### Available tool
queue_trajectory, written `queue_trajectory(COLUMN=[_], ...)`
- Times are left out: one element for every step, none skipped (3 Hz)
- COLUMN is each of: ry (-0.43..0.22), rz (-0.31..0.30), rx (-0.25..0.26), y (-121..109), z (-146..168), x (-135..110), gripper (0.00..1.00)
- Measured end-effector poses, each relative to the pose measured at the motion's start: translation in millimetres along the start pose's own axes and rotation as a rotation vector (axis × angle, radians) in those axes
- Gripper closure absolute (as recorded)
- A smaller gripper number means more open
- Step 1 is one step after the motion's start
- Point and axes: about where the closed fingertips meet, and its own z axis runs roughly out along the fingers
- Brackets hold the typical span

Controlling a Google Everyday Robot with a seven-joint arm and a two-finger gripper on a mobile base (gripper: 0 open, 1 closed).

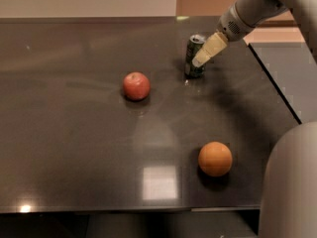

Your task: Move green can near apple

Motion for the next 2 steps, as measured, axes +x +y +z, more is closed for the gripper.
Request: queue_trajectory(ry=[-0.006, -0.011], rz=[0.005, -0.004], rx=[-0.021, -0.037], y=[0.7, 4.1], z=[10.1, 14.7], x=[-4.0, -9.9], gripper=[0.00, 0.18])
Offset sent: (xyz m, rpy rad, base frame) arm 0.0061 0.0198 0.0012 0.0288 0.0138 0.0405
